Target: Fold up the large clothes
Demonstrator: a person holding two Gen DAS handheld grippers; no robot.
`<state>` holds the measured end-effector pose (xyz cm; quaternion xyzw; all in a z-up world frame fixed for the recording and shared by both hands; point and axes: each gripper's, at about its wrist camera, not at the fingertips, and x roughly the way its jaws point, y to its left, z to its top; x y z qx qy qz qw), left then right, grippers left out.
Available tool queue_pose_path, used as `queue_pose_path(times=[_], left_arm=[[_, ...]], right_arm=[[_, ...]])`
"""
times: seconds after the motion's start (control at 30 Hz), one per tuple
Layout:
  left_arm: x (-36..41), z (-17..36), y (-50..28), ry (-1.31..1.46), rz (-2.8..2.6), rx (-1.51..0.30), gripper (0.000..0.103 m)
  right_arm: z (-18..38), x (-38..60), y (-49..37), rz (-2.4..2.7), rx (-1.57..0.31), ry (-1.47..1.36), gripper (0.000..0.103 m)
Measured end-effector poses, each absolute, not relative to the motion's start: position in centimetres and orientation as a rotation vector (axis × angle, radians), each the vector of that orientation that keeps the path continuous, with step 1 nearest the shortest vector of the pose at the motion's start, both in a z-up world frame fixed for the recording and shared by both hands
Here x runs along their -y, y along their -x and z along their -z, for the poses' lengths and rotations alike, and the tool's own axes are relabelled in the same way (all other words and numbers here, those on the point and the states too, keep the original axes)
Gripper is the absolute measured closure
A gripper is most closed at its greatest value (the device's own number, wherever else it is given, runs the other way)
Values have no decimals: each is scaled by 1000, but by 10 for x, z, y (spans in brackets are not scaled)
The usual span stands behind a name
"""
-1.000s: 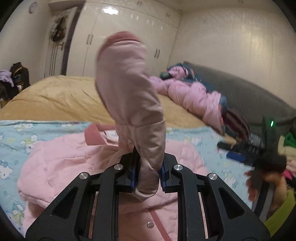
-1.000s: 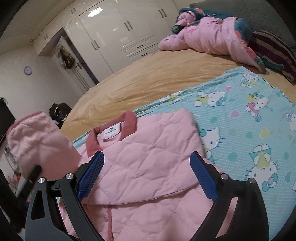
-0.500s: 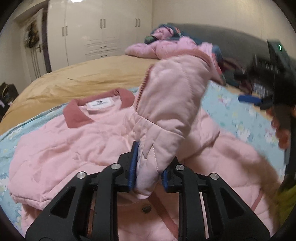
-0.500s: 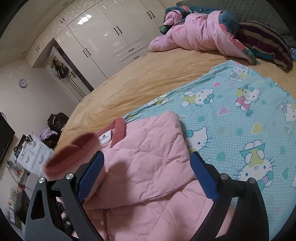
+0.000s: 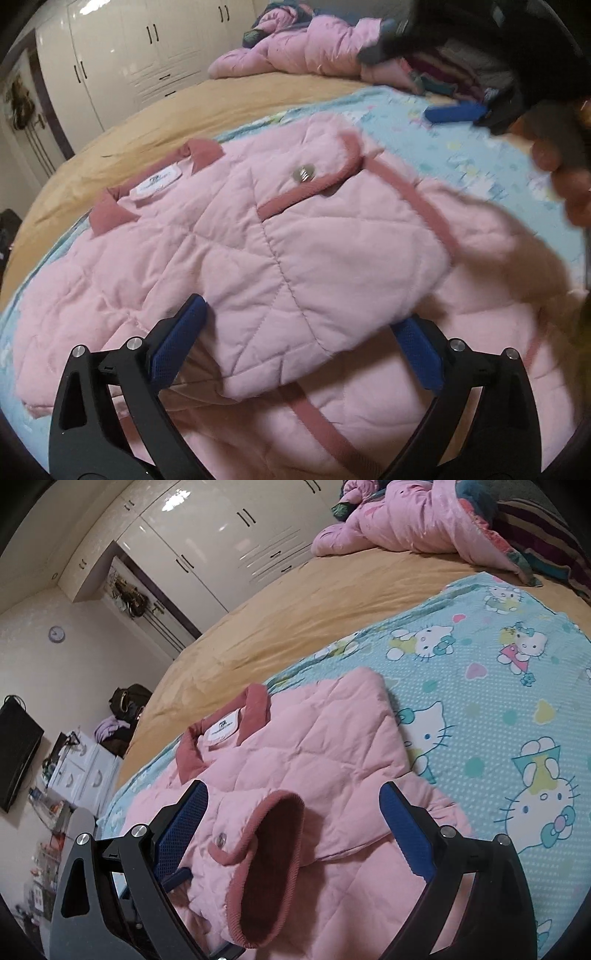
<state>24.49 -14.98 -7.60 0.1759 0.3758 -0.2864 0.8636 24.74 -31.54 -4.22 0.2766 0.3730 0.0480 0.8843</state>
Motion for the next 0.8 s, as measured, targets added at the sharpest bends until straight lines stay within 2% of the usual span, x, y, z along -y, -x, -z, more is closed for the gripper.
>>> queue_pose_path(times=[0.23,0.43,0.47,0.53,0.57,0.63,0.73,0.8], left_arm=[[126,37,-244,-214,672,-770,9],[64,16,-273,-103,478,-747,9],[48,12,-279,-69,435,-739,9],[16,6,-287,-9,343,-725,9],[4,4,-289,11,309,-720,9],[-21,-1,-292,49,234,-707,9],[-65,-6,-294,136,131,-690,9],[-86,-7,-296,193,101,-682,9]], right_arm=[[57,312,-256,-147,-833,-614,10],[70,294,-263,-248,-873,-688,11],[71,290,-264,-252,-879,-680,14],[70,283,-267,-247,-888,-650,27],[71,281,-268,-244,-890,-643,28],[73,278,-270,-240,-893,-642,36],[80,276,-277,-226,-900,-638,56],[85,275,-281,-237,-888,-656,79]])
